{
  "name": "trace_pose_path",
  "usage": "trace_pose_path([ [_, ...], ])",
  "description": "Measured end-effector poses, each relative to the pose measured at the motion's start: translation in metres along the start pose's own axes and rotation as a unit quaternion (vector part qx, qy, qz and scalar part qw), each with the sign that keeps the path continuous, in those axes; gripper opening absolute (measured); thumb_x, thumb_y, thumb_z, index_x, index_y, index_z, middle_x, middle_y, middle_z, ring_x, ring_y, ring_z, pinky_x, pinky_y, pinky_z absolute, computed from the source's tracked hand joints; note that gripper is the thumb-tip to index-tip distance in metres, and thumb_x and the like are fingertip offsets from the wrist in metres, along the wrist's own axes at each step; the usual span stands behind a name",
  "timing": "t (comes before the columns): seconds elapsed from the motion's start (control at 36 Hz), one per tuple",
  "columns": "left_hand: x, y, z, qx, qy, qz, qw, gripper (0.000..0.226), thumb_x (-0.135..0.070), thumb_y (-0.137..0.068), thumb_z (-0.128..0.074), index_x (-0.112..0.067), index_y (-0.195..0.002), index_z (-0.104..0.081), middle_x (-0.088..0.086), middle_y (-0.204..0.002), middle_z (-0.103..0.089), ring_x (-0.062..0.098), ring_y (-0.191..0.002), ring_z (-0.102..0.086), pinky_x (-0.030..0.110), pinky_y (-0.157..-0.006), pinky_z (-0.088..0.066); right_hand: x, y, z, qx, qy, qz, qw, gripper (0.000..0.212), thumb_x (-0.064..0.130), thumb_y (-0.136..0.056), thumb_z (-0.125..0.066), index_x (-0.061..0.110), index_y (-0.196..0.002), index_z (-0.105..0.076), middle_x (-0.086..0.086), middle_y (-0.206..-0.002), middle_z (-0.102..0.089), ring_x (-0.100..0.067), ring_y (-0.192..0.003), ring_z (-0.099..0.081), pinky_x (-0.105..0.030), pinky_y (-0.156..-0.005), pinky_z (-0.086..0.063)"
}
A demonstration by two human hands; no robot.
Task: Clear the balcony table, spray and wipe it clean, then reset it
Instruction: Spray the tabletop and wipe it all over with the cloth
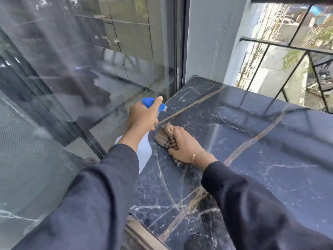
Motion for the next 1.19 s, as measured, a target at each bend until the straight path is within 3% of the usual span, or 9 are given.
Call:
trace_pose_path([
  [0.08,0.0,0.002,-0.004,0.009,-0.014,0.0,1.0,0.035,-0.056,-0.082,-0.059,-0.022,-0.075,-0.063,0.001,-0.051,-0.057,0.022,-0.051,-0.062,0.025,-0.053,-0.046,-0.021,0.034,0.016,-0.005,0.01,-0.023,1.0,0.064,0.016,-0.079,-0.061,0.005,-0.135,-0.033,-0.011,-0.135,-0.041,-0.027,-0.126,-0.039,-0.026,-0.102,-0.027],
  [0.28,-0.003,0.009,-0.006,0.018,-0.018,-0.004,1.0,0.034,-0.056,-0.082,-0.059,-0.023,-0.074,-0.062,-0.002,-0.052,-0.056,0.021,-0.057,-0.067,0.023,-0.05,-0.046,-0.077,0.105,0.044,-0.136,-0.011,-0.205,0.969,0.054,0.013,-0.078,-0.06,0.002,-0.126,-0.039,-0.015,-0.126,-0.045,-0.03,-0.122,-0.039,-0.032,-0.104,-0.03],
  [0.47,-0.003,0.008,0.002,0.023,-0.014,-0.01,1.0,0.039,-0.059,-0.082,-0.056,-0.023,-0.084,-0.07,-0.001,-0.053,-0.061,0.02,-0.047,-0.06,0.022,-0.052,-0.044,-0.056,0.127,0.025,-0.243,-0.027,-0.278,0.929,0.049,0.01,-0.073,-0.06,-0.001,-0.118,-0.044,-0.019,-0.121,-0.048,-0.035,-0.119,-0.041,-0.041,-0.109,-0.031],
  [0.61,0.001,0.006,0.002,0.035,-0.003,-0.016,0.999,0.045,-0.06,-0.08,-0.056,-0.019,-0.084,-0.073,-0.005,-0.046,-0.055,0.019,-0.05,-0.062,0.025,-0.054,-0.05,-0.02,0.07,0.015,-0.21,-0.026,-0.211,0.954,0.05,0.014,-0.076,-0.057,0.004,-0.123,-0.043,-0.014,-0.125,-0.047,-0.03,-0.122,-0.038,-0.035,-0.11,-0.029],
  [0.75,-0.001,0.004,-0.001,0.036,-0.029,-0.029,0.999,0.042,-0.062,-0.081,-0.054,-0.022,-0.082,-0.068,-0.001,-0.057,-0.063,0.014,-0.036,-0.053,0.021,-0.049,-0.044,0.014,-0.002,0.001,-0.113,-0.049,-0.106,0.987,0.062,0.015,-0.078,-0.055,0.009,-0.136,-0.033,-0.013,-0.133,-0.042,-0.028,-0.128,-0.034,-0.031,-0.108,-0.025],
  [0.89,-0.004,0.006,0.001,0.03,-0.009,-0.042,0.999,0.034,-0.056,-0.083,-0.057,-0.023,-0.075,-0.061,0.0,-0.055,-0.058,0.017,-0.048,-0.063,0.021,-0.045,-0.045,0.02,0.005,-0.003,0.006,0.008,-0.004,1.0,0.064,0.016,-0.079,-0.062,0.007,-0.135,-0.033,-0.012,-0.133,-0.043,-0.026,-0.126,-0.039,-0.024,-0.098,-0.027],
  [0.97,-0.009,0.016,0.002,0.028,-0.021,-0.055,0.998,0.032,-0.054,-0.085,-0.057,-0.025,-0.072,-0.059,-0.001,-0.056,-0.057,0.011,-0.047,-0.061,0.017,-0.037,-0.04,-0.002,0.034,0.004,0.026,0.017,-0.004,1.0,0.064,0.019,-0.078,-0.065,0.007,-0.133,-0.036,-0.01,-0.132,-0.045,-0.025,-0.124,-0.043,-0.024,-0.096,-0.029],
  [1.06,-0.012,0.031,0.006,0.025,-0.025,-0.056,0.998,0.033,-0.055,-0.085,-0.056,-0.026,-0.069,-0.058,-0.001,-0.054,-0.055,0.017,-0.051,-0.061,0.02,-0.042,-0.042,-0.033,0.069,0.021,-0.002,0.014,-0.051,0.999,0.066,0.018,-0.079,-0.064,0.007,-0.136,-0.033,-0.01,-0.134,-0.043,-0.026,-0.126,-0.042,-0.022,-0.097,-0.027],
  [1.19,0.003,0.073,0.008,0.101,-0.098,-0.043,0.989,0.044,-0.057,-0.086,-0.051,-0.018,-0.09,-0.071,0.005,-0.058,-0.062,0.018,-0.034,-0.046,0.024,-0.054,-0.043,-0.063,0.128,0.039,-0.055,0.007,-0.128,0.99,0.058,0.015,-0.079,-0.062,0.004,-0.13,-0.037,-0.014,-0.133,-0.044,-0.028,-0.124,-0.042,-0.027,-0.098,-0.032],
])
Point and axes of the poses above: each hand's wrist, its own y-axis away from the middle knuckle, its own z-axis out of the back of the hand, x = y × z, the point moved 7 cm from there along -y, towards the middle knuckle
